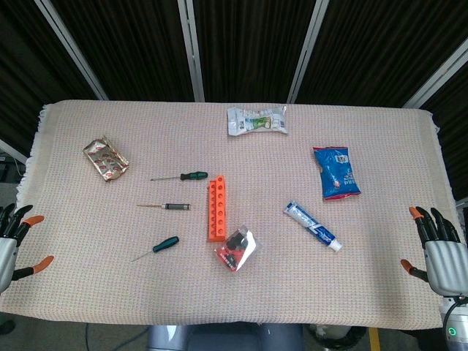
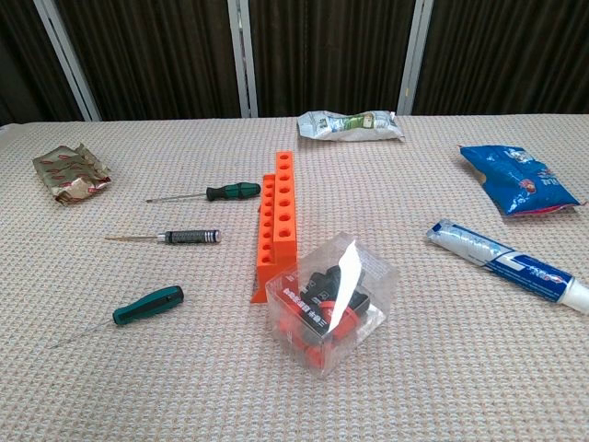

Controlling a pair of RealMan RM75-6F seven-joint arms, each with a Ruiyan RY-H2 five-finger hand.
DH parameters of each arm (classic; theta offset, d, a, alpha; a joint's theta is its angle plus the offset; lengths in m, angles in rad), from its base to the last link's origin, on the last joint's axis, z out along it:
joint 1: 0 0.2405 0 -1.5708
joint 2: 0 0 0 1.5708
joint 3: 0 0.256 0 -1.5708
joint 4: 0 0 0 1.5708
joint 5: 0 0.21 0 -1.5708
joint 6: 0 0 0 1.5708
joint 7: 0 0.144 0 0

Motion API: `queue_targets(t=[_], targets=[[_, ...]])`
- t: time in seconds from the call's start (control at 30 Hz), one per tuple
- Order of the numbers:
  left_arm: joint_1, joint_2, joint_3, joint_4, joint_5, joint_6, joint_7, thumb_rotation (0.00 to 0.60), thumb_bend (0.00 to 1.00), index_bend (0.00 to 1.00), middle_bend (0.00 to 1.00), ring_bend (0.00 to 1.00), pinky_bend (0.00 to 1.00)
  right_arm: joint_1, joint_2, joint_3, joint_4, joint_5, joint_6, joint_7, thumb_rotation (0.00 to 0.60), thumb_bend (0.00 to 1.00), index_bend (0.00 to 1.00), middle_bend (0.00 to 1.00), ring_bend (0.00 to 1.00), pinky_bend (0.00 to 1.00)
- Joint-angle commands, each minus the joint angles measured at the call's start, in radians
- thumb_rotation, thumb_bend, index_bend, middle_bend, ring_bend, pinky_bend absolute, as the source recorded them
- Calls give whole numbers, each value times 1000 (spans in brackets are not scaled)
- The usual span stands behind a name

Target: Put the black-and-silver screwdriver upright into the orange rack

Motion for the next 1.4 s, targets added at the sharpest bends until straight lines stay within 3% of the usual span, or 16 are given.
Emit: queue_targets(t=[0.03,0.7,0.83,1.07,1.23,1.4], targets=[[-1,-1,-1,-1,1,-1,1,531,109,256,108,0,0,1,0,1,-2,1,-1,-2,600,0,51,74,0,146],[-2,5,-3,-15,11,4,4,529,110,284,140,37,0,-17,-2,-3,24,-7,27,36,600,0,51,71,0,146],[-8,5,-4,-19,5,-10,8,532,136,328,146,46,0,-15,-5,1,21,-4,27,30,600,0,51,71,0,146],[-78,19,-25,-27,-6,-109,-28,530,269,394,165,67,0,-11,-4,3,13,2,17,20,600,0,51,71,0,146],[-153,34,-52,-55,-24,-208,-22,527,265,412,153,50,0,-17,-1,-1,5,0,22,15,600,0,51,71,0,147],[-231,41,-83,-77,-50,-305,-8,528,194,418,120,9,0,-22,0,-4,-1,-7,31,11,600,0,51,71,0,146]])
